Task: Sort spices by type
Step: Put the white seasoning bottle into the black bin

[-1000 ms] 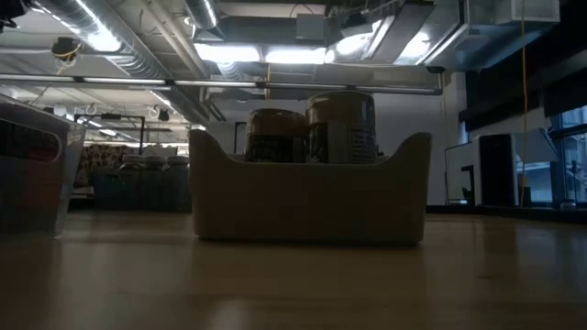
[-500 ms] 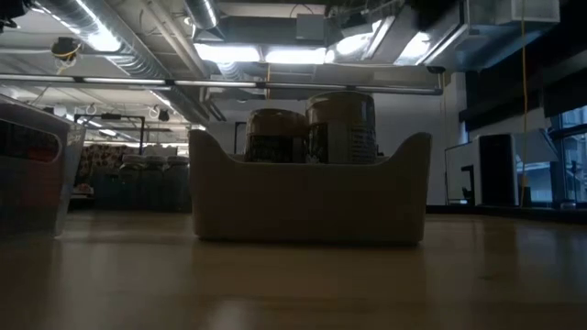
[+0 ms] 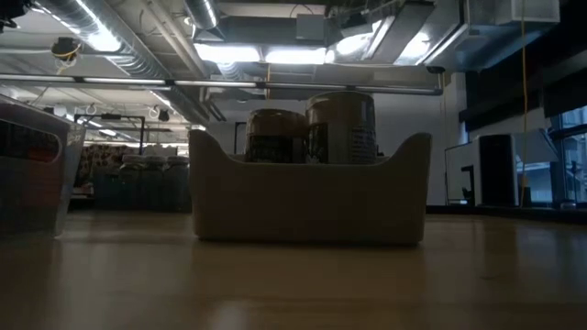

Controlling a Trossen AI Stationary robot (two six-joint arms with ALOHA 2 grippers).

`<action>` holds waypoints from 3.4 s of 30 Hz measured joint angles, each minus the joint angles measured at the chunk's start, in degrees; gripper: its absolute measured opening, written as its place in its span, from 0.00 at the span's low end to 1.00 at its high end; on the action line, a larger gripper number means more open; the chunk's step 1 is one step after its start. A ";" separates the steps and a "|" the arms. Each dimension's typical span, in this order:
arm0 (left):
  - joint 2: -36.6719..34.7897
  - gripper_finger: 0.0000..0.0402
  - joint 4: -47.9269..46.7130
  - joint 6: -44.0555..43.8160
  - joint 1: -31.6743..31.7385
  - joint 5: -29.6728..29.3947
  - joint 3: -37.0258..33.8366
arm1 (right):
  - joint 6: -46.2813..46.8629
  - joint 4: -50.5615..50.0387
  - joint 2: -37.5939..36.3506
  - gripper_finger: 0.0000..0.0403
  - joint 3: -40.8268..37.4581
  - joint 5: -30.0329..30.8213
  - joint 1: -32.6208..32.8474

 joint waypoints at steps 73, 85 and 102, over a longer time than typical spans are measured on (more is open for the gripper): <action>0.00 0.65 -0.02 6.78 0.11 -2.09 0.00 | 18.91 15.77 -6.46 0.93 -18.54 -43.67 7.70; 0.00 0.65 -0.02 7.19 0.11 -2.15 0.00 | 4.47 4.44 -6.18 0.93 -18.58 -48.47 8.13; 0.00 0.65 -0.02 7.22 0.11 -2.29 0.00 | -7.75 5.02 -6.19 0.93 -26.33 -54.53 8.16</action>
